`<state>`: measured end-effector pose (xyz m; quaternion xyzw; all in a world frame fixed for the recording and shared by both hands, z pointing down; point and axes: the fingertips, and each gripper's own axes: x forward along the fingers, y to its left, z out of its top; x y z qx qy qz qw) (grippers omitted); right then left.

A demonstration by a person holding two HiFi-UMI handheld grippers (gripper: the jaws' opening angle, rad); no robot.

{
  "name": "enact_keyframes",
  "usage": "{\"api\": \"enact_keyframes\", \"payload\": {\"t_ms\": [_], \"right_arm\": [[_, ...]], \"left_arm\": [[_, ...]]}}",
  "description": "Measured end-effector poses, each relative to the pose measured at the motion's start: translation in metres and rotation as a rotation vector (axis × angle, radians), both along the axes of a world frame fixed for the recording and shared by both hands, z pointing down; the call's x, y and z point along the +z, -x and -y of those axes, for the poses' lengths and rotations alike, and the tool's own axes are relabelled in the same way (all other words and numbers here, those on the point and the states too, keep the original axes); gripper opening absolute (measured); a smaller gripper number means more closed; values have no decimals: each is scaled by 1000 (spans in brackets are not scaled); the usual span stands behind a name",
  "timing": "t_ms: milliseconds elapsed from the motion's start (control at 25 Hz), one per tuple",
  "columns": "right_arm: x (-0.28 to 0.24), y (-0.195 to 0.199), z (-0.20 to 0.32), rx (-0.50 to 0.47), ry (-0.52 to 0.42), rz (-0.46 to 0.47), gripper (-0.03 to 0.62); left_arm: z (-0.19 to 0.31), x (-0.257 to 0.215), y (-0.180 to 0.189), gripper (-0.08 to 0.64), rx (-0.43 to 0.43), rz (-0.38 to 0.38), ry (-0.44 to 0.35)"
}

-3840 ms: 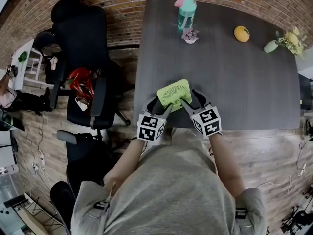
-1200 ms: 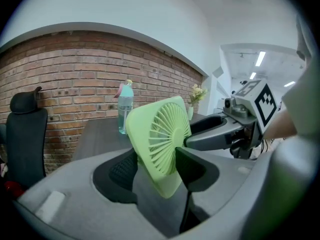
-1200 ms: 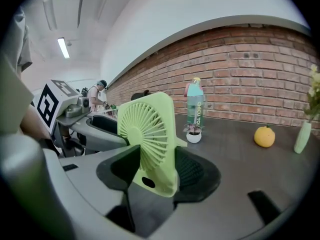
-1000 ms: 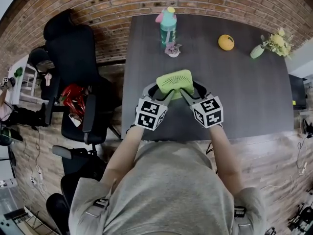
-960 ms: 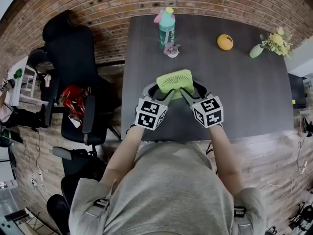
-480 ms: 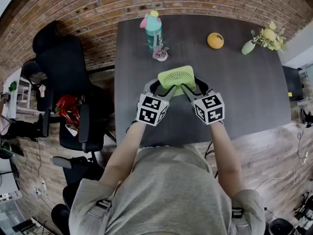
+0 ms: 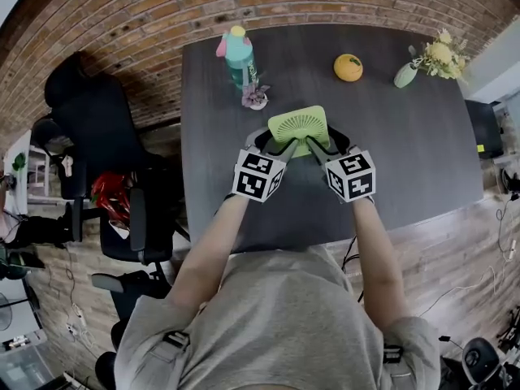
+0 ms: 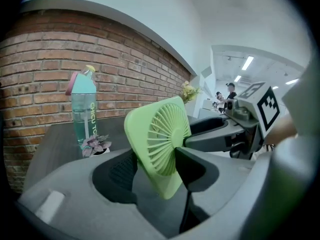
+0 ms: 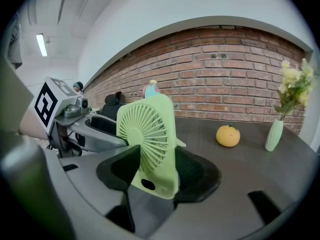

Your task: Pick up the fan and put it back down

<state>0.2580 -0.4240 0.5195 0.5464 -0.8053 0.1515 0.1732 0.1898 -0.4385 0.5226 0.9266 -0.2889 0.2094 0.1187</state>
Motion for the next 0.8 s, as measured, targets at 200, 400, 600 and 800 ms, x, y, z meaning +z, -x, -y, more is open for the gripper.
{"api": "enact_keyframes", "payload": {"t_ms": [200,400,600,800], "right_arm": [[11,-14,8,27,23,11,222],[23,-28,17,56,41,15,222],[31,-43,22,91,52,25,222],[40,-55,28,122,61,37,222]], "left_arm": [[10,10,-15,238,22,7,21],[20,22,-29,238,51,19,40],[28,29,-45,238,81,34,49],[36,37,-58,238,107,47,57]]}}
